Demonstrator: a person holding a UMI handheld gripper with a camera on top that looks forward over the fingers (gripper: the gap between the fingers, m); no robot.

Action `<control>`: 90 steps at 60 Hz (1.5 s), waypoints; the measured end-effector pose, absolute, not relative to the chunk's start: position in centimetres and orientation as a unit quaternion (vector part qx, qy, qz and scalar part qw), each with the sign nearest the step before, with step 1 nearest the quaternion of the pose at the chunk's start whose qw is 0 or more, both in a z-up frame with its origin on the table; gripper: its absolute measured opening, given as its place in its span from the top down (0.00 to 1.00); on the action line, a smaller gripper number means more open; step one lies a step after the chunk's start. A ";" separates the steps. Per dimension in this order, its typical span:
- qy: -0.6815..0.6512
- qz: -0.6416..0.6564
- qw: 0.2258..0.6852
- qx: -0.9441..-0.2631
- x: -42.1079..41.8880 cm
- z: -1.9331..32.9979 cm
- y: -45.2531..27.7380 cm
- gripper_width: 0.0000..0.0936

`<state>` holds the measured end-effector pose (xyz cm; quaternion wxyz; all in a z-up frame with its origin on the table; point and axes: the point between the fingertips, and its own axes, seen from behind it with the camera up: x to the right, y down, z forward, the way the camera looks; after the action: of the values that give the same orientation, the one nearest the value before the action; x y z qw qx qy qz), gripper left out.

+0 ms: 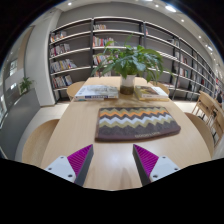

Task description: Fold towel

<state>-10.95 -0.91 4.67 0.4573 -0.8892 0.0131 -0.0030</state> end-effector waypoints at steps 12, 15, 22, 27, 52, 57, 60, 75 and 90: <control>-0.009 0.011 0.457 -0.889 -14.6 3.4 10.6 0.16; -0.019 0.003 0.455 -0.890 -14.7 2.8 12.3 0.16; -0.027 -0.005 0.436 -0.900 -14.5 0.2 14.9 0.24; -0.011 -0.026 0.441 -0.897 -13.3 -0.4 15.3 0.45; -0.032 -0.002 0.446 -0.895 -9.2 5.4 15.1 0.94; -0.032 -0.001 0.468 -0.883 -5.0 9.5 14.8 0.94; -0.030 0.006 0.476 -0.879 -2.4 11.2 14.8 0.94; -0.040 0.005 0.461 -0.886 10.2 9.6 15.0 0.91; -0.080 -0.093 0.398 -0.909 16.6 2.2 13.6 0.46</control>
<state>16.61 13.56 2.16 0.3978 -0.9092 -0.0798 -0.0933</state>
